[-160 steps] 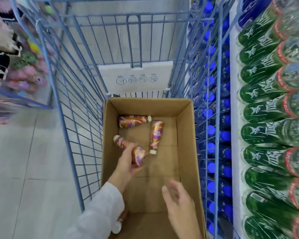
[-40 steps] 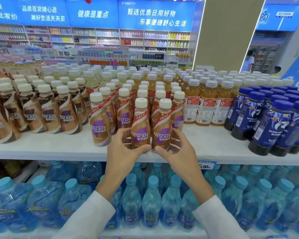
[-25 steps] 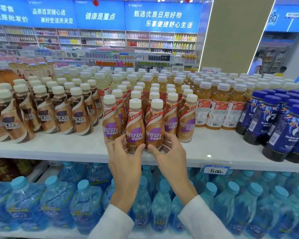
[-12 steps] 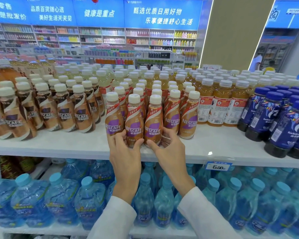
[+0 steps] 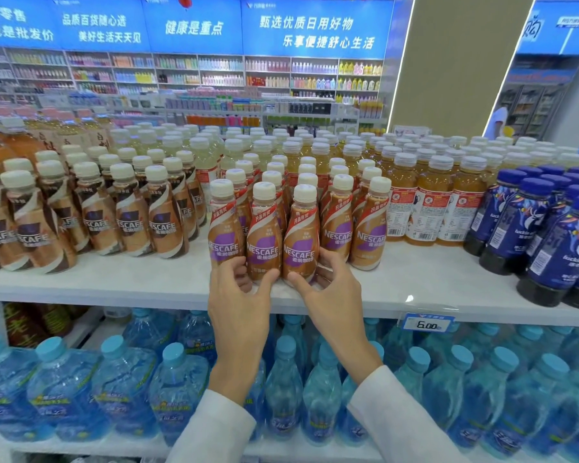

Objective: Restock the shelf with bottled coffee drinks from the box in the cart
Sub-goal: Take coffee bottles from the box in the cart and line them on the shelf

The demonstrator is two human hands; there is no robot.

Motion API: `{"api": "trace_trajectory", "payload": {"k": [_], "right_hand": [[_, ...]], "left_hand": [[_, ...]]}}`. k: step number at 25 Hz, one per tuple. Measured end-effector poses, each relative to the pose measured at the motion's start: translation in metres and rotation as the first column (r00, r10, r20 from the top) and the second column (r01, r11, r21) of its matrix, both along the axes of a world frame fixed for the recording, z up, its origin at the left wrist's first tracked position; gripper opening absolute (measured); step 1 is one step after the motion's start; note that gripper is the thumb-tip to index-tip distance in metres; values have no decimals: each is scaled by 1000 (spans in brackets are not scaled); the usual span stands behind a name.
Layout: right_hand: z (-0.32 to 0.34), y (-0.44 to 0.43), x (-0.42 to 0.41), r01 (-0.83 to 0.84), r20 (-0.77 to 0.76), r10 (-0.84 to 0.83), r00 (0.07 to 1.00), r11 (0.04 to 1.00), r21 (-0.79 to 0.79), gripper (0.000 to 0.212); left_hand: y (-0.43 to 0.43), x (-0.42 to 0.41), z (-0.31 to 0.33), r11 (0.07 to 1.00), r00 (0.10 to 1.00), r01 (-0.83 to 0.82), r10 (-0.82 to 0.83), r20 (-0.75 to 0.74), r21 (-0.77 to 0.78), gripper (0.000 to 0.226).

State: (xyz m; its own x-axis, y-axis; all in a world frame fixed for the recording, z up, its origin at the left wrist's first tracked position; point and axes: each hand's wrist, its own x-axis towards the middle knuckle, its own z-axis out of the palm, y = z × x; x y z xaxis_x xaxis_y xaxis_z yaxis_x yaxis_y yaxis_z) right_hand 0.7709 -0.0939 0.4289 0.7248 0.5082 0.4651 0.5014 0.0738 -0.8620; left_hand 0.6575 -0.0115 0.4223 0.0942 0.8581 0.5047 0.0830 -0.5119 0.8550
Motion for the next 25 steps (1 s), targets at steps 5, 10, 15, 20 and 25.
{"api": "trace_trajectory", "payload": {"k": [5,10,15,20,25], "right_hand": [[2,-2,0,-3,-1,3,1000,1000,-25,54],[1,-2,0,-12,-21,12,1000,1000,-28,52],[1,-2,-1,-9,-20,8,1000,999,-36,57],[1,0,-1,-5,-24,4,1000,998,-69,58],[10,-8,-5,-53,-44,47,998,989,-140,64]], "left_hand": [[38,-28,8,1000,999,14,-13,33,-23,59],[46,-31,6,991,994,109,-108,24,-71,58],[44,-31,8,991,994,106,-104,25,-76,57],[41,-31,8,992,995,99,-98,19,-83,59],[26,-37,10,992,997,72,-74,-22,-104,64]]}}
